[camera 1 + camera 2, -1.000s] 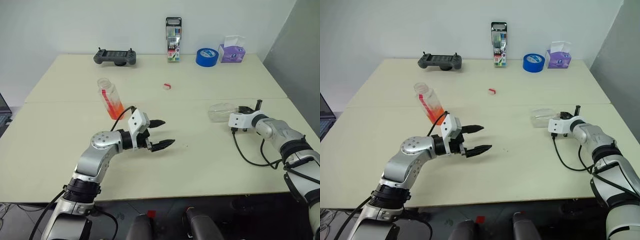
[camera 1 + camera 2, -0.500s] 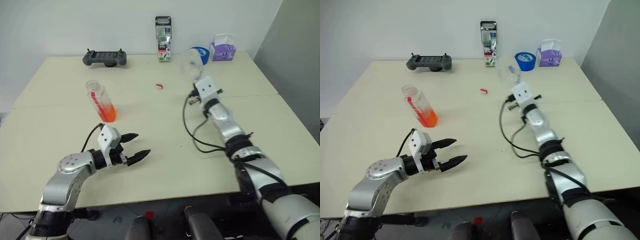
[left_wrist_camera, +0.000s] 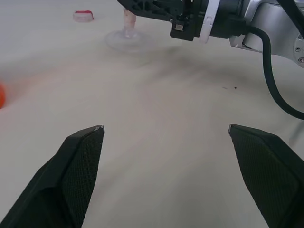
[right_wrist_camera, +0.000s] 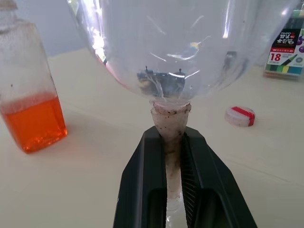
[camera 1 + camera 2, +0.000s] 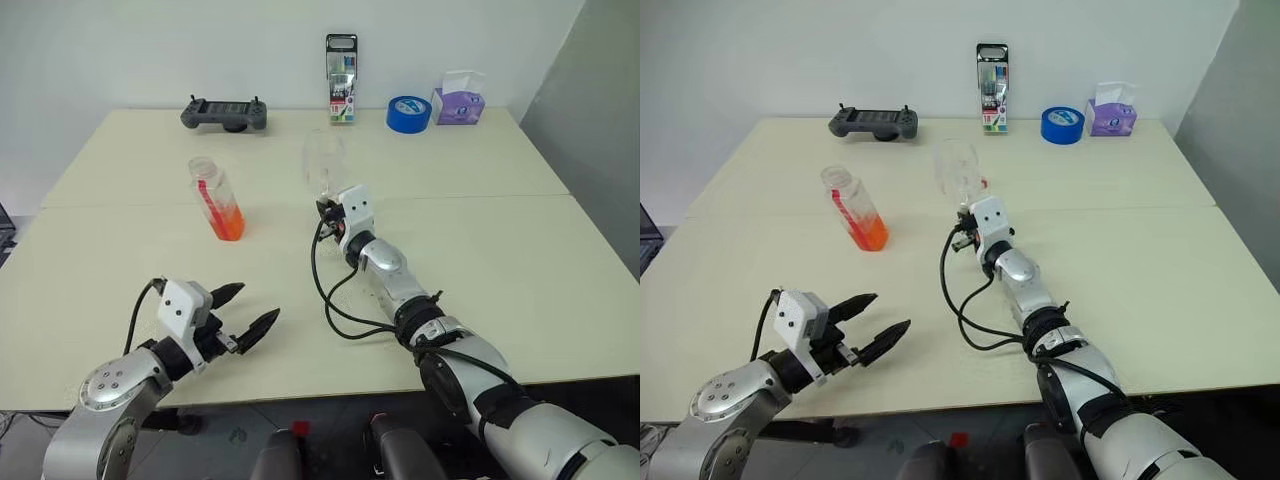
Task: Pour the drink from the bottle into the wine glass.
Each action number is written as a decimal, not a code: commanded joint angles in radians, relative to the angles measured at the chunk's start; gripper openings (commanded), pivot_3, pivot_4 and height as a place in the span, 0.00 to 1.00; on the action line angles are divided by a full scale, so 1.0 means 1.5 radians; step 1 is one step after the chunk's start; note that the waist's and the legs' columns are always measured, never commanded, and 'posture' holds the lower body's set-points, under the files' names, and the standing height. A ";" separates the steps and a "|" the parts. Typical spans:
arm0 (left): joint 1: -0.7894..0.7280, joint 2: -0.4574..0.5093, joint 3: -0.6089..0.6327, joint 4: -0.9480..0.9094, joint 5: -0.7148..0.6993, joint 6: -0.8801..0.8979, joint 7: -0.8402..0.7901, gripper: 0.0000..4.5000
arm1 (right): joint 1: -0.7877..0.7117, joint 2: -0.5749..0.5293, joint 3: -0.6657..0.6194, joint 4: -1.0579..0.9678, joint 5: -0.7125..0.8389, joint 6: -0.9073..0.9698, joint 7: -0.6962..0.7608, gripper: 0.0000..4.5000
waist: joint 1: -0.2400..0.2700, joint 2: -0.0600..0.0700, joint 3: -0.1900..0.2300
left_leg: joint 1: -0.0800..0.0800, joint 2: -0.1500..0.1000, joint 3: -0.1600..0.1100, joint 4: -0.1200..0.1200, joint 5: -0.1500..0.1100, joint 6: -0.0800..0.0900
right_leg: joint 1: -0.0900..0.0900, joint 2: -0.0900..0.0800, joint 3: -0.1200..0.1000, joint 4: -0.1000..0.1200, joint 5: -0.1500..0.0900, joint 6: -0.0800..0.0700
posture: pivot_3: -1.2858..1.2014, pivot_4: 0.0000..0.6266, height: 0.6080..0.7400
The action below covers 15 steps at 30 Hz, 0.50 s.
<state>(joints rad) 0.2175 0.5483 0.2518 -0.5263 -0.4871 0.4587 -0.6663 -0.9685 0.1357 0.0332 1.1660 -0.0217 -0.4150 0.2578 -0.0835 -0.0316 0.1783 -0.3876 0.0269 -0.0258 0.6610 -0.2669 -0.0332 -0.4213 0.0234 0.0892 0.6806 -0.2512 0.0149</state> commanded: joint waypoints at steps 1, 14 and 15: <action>-0.012 0.011 0.024 -0.020 -0.012 -0.012 0.001 1.00 | 0.006 0.030 0.010 0.016 -0.014 -0.036 -0.008 0.03 | 0.000 0.000 0.000 | 0.000 0.000 0.000 0.000 0.000 0.000 | 0.000 0.000 0.000 0.000 0.000 0.000 | 0.52 0.24 1.00; -0.052 0.033 0.015 0.021 -0.010 -0.017 -0.026 1.00 | 0.027 0.029 -0.007 0.027 0.000 -0.033 -0.002 0.18 | 0.000 0.000 0.000 | 0.001 0.000 0.000 0.000 0.000 0.000 | 0.000 0.001 0.000 0.000 0.000 0.000 | 0.52 0.24 1.00; -0.055 0.034 0.012 0.024 -0.009 -0.018 -0.028 1.00 | 0.028 0.028 -0.009 0.027 0.004 -0.031 0.004 0.25 | 0.000 0.000 0.000 | 0.001 0.000 0.000 0.000 0.000 0.000 | 0.000 0.001 0.000 0.000 0.000 0.000 | 0.52 0.24 1.00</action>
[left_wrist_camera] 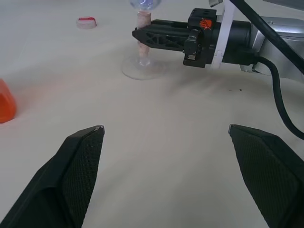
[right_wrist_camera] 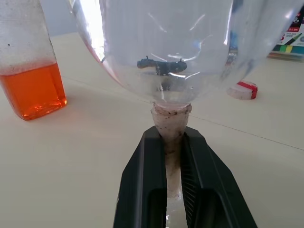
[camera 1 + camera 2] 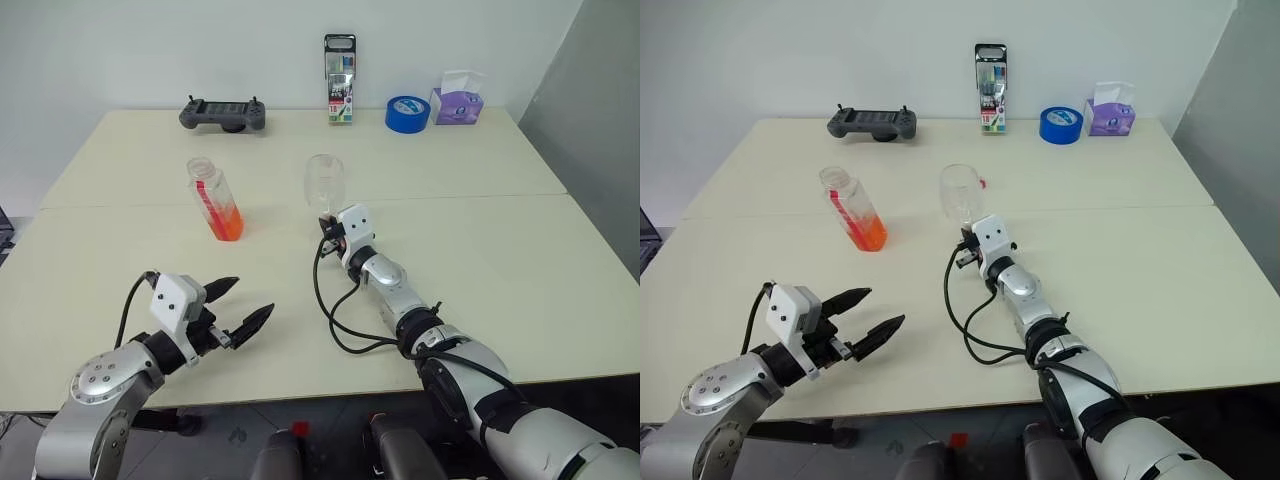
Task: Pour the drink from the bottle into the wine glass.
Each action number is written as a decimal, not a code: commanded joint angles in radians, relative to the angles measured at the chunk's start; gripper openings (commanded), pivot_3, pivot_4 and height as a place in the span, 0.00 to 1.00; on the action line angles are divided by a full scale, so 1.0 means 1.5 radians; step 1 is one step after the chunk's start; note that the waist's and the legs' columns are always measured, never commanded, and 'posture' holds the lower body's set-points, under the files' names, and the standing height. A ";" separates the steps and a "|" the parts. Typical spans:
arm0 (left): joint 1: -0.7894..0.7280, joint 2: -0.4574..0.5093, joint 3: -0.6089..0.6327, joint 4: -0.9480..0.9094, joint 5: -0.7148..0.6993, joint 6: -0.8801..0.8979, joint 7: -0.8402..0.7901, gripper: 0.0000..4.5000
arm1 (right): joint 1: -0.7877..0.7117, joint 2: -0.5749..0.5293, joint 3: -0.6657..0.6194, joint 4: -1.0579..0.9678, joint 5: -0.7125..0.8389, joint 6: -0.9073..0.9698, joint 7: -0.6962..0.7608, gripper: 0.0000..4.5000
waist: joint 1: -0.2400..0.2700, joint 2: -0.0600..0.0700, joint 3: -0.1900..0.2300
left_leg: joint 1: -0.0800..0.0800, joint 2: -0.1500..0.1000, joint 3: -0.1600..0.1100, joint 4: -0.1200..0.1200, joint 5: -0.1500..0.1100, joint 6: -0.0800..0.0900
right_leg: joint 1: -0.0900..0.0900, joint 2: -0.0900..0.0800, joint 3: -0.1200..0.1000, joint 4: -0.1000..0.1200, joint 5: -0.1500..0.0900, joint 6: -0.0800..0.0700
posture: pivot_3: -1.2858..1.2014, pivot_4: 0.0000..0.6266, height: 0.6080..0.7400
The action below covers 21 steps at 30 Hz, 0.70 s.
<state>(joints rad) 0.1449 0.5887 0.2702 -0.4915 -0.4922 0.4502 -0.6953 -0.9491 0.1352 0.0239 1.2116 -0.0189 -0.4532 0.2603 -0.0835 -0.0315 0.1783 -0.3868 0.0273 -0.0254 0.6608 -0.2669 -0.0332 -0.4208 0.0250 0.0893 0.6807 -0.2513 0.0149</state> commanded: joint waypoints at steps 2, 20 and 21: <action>-0.010 0.007 -0.002 0.004 -0.004 -0.013 -0.011 1.00 | 0.017 0.027 -0.004 -0.006 0.005 -0.003 0.013 0.39 | -0.001 0.000 0.000 | 0.000 0.000 0.000 0.000 0.000 0.000 | 0.000 0.000 0.000 0.000 0.000 0.000 | 0.52 0.24 1.00; -0.036 -0.051 0.003 0.127 0.052 -0.090 0.053 1.00 | 0.338 -0.124 0.042 -0.508 0.032 0.118 0.184 0.99 | 0.014 0.000 0.000 | 0.000 0.000 -0.001 0.000 0.000 0.000 | 0.001 -0.001 0.000 -0.001 0.000 0.001 | 0.52 0.24 1.00; -0.040 -0.056 0.003 0.137 0.062 -0.101 0.064 1.00 | 0.372 -0.149 0.040 -0.587 0.041 0.155 0.194 0.99 | 0.015 0.000 0.000 | 0.000 -0.001 -0.001 0.000 0.000 0.000 | 0.001 -0.001 0.000 0.000 -0.001 0.001 | 0.52 0.24 1.00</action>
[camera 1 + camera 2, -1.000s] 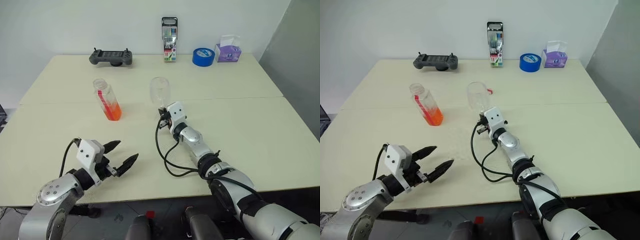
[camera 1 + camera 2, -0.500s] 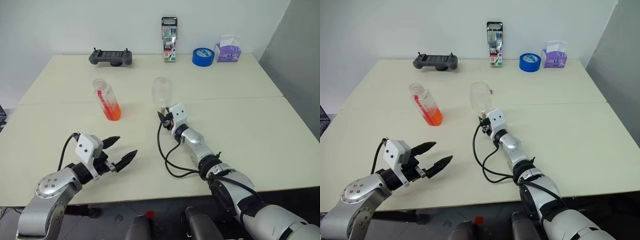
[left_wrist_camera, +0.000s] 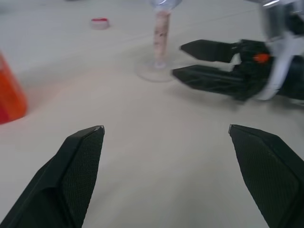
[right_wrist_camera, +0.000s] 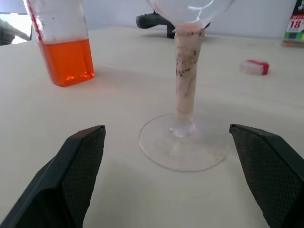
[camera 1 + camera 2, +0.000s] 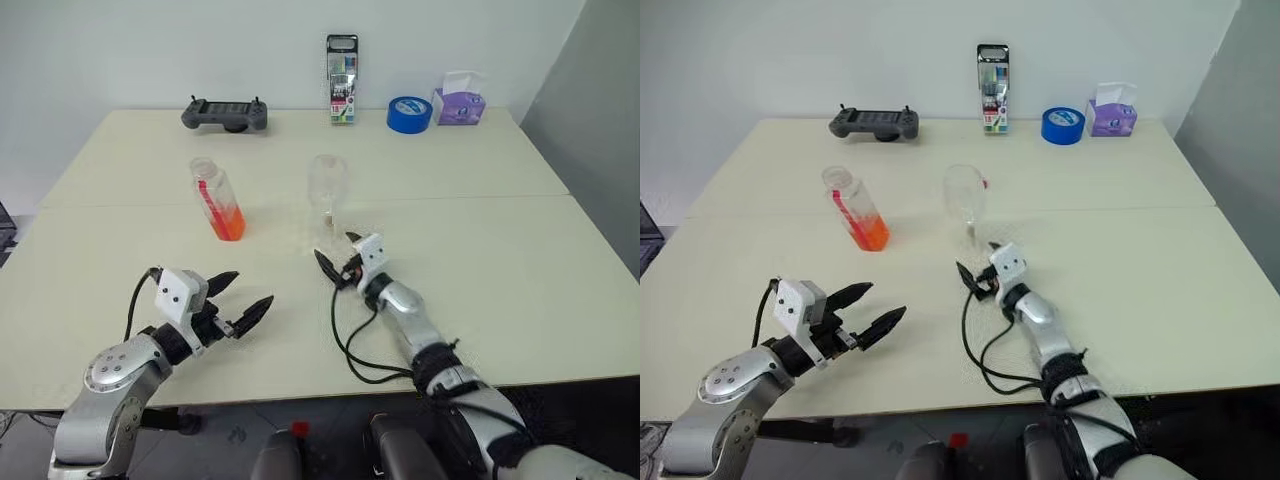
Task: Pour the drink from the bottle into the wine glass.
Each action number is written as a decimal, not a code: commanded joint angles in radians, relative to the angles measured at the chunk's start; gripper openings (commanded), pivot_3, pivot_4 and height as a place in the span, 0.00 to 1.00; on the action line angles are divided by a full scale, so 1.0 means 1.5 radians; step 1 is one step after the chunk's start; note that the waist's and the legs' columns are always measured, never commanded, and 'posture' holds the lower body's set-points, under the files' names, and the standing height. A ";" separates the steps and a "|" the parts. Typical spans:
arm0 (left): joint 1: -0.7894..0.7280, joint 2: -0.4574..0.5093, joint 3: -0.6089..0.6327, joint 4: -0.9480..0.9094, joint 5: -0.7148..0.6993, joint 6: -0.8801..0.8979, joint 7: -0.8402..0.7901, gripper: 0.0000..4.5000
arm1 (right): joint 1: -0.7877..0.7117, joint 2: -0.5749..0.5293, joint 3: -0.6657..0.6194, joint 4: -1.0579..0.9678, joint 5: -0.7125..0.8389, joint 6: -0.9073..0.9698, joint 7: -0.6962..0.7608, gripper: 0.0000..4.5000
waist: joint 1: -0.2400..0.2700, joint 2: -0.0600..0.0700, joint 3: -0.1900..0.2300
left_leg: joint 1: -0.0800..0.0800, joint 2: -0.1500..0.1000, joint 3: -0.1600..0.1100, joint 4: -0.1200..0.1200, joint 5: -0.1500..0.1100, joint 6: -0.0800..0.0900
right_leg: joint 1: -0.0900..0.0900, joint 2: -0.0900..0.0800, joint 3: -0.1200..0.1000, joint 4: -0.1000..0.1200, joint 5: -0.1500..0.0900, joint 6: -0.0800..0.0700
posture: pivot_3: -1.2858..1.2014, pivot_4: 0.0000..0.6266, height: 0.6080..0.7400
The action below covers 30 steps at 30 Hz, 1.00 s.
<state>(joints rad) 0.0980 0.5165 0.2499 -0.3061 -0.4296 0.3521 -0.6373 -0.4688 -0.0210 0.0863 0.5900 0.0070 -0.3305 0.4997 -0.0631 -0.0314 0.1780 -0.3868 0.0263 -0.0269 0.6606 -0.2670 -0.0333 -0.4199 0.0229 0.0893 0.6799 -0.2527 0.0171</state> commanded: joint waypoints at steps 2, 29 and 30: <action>-0.024 -0.022 0.016 0.040 0.043 -0.062 0.056 1.00 | 0.113 -0.117 -0.012 -0.347 0.068 0.165 0.074 0.99 | 0.006 0.000 0.000 | 0.000 0.000 0.000 0.001 0.000 0.000 | 0.000 0.000 0.001 0.000 0.000 0.001 | 0.52 0.24 1.00; -0.313 -0.095 -0.017 0.352 0.155 -0.200 0.185 1.00 | 0.166 -0.448 -0.104 -0.880 0.483 0.679 0.112 0.99 | 0.019 -0.002 -0.001 | -0.002 0.000 0.002 0.001 0.000 0.000 | 0.000 0.005 0.000 -0.001 -0.003 0.005 | 0.52 0.24 1.00; -0.319 -0.095 -0.017 0.358 0.156 -0.202 0.184 1.00 | 0.167 -0.450 -0.103 -0.879 0.478 0.674 0.115 0.99 | 0.020 -0.002 -0.001 | -0.002 0.000 0.002 0.001 0.000 0.000 | 0.000 0.005 0.000 -0.001 -0.003 0.005 | 0.52 0.24 1.00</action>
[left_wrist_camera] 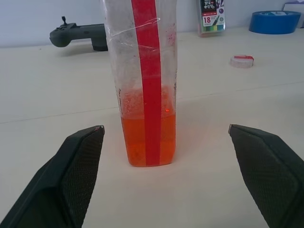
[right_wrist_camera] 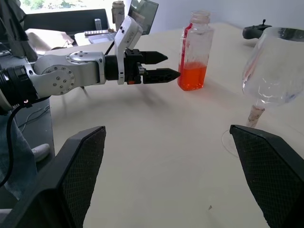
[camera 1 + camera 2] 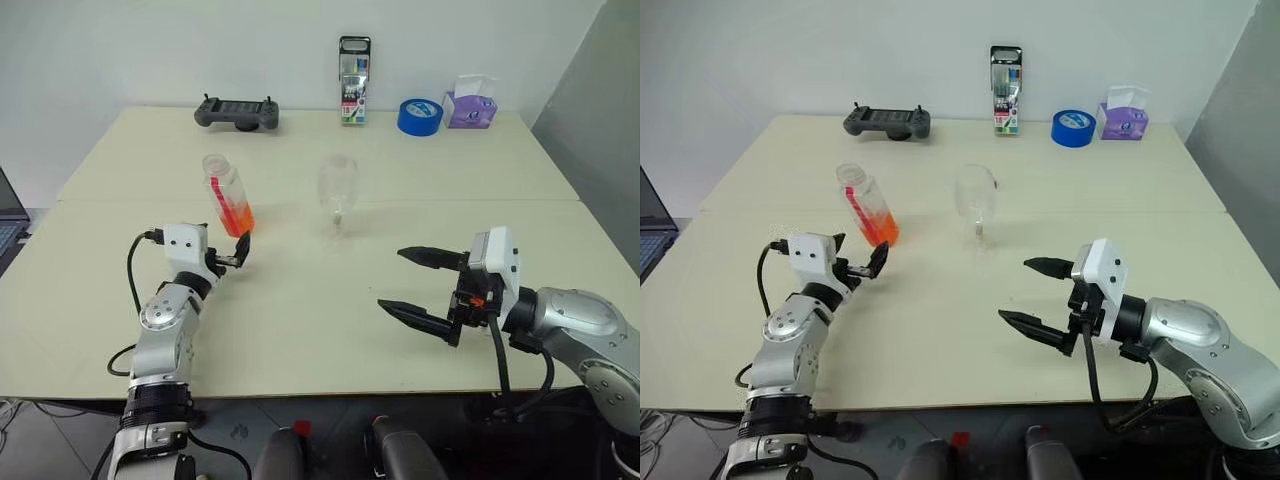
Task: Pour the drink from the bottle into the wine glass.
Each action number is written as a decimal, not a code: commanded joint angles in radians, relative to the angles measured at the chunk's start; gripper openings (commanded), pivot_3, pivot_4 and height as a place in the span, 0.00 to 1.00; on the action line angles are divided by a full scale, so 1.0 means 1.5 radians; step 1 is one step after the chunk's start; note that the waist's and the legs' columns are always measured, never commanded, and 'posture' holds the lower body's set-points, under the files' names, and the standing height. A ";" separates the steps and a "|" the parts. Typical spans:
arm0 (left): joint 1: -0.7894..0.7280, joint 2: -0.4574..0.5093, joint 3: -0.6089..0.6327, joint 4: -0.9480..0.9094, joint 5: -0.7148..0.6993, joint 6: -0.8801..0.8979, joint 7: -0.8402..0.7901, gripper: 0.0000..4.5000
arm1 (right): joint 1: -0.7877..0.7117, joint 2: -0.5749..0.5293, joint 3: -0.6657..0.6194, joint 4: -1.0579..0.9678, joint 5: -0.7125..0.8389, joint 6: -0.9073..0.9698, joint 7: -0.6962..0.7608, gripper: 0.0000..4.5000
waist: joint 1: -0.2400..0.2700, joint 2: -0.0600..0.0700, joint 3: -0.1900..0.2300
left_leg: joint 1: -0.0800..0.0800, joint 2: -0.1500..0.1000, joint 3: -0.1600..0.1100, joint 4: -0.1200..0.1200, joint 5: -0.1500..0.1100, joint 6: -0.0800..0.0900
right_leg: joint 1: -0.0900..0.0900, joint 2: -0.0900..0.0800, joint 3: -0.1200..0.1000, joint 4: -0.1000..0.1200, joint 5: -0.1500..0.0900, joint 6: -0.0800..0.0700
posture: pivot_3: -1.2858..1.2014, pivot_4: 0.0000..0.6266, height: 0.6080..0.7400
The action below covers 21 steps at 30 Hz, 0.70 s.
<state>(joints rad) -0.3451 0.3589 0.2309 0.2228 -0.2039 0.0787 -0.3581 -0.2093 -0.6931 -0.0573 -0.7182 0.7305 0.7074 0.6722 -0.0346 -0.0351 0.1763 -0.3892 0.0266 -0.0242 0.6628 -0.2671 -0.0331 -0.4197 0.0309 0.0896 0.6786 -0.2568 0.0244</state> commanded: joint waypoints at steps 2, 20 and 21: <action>-0.034 0.011 -0.004 0.018 0.007 -0.025 -0.005 1.00 | -0.005 -0.003 -0.006 -0.005 -0.011 -0.022 0.002 0.99 | 0.001 0.000 0.000 | 0.000 0.000 0.000 0.000 0.000 0.000 | 0.000 0.000 0.000 0.000 0.000 0.000 | 0.52 0.24 1.00; -0.154 0.024 -0.013 0.203 0.025 -0.090 -0.030 1.00 | -0.006 0.000 -0.012 -0.015 -0.007 -0.015 -0.024 0.99 | 0.002 0.000 0.000 | 0.000 0.000 0.000 0.000 0.000 0.000 | 0.000 0.000 -0.001 0.000 0.000 0.000 | 0.52 0.24 1.00; -0.167 0.024 -0.016 0.224 0.026 -0.097 -0.036 1.00 | -0.007 0.000 -0.012 -0.016 -0.006 -0.014 -0.026 0.99 | 0.002 0.000 0.000 | 0.000 0.000 0.000 0.000 0.000 0.000 | 0.000 0.000 -0.002 0.000 0.000 0.000 | 0.52 0.24 1.00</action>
<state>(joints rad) -0.5629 0.3862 0.2189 0.5420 -0.1741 -0.0319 -0.3952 -0.2037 -0.6926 -0.0567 -0.7112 0.7097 0.6898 0.6446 -0.0317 -0.0353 0.1763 -0.3899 0.0264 -0.0244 0.6632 -0.2670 -0.0331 -0.4199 0.0309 0.0866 0.6789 -0.2567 0.0244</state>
